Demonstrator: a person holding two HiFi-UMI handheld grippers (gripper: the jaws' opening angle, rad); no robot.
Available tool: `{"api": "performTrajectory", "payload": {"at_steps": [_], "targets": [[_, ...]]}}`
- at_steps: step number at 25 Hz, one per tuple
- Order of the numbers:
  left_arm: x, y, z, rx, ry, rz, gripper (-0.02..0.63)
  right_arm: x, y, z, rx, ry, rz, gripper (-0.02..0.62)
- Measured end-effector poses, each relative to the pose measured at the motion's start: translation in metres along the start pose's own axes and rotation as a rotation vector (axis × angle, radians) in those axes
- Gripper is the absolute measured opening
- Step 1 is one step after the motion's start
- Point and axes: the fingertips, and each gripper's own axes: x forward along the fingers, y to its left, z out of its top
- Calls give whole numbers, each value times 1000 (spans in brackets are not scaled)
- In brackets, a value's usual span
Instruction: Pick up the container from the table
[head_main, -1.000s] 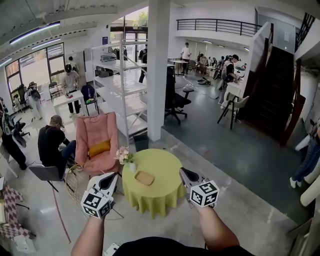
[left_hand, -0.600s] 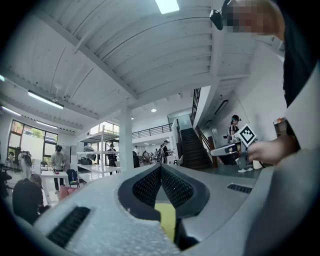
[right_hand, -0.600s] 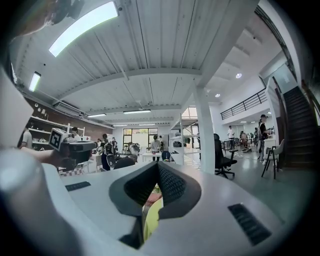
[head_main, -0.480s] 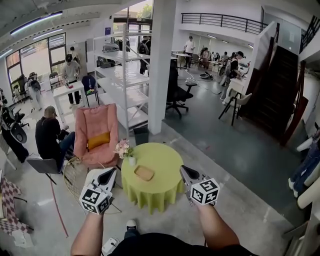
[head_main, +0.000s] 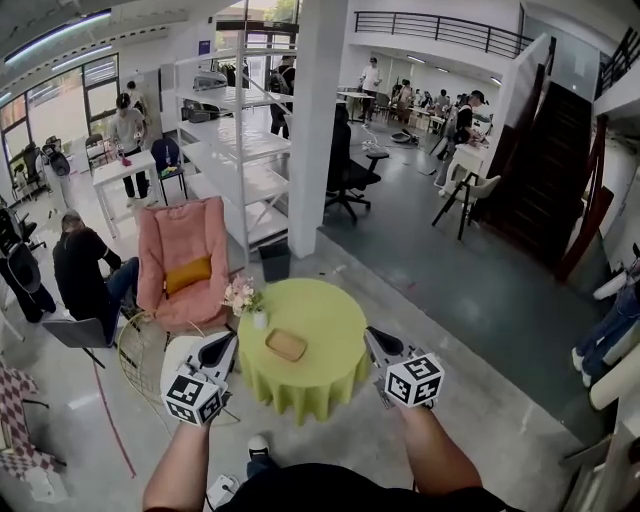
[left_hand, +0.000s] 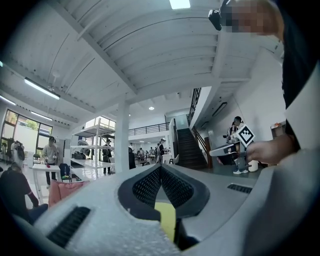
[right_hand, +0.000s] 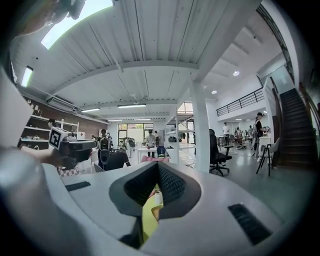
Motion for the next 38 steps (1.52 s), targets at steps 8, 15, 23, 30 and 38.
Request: {"api": "performTrajectory", "payload": {"at_steps": [8,15,23,30,38], "targets": [[25,51,-22,-21,18,-12,16,51,-4,-8,4,27,-19,8],[59,98,-41,-26,38,-16,17,102,-31,-12,23,29,-48,8],[99,163,-54,-40,41,-52,17,165,-37,-8,27,52,-88,8],[130,218,-58,-51,45,-103,16,215,-36,5,16,63,-121,8],[160,275,-63,-52,29,-153,17,269,-36,16,8,67,-171,8]]}}
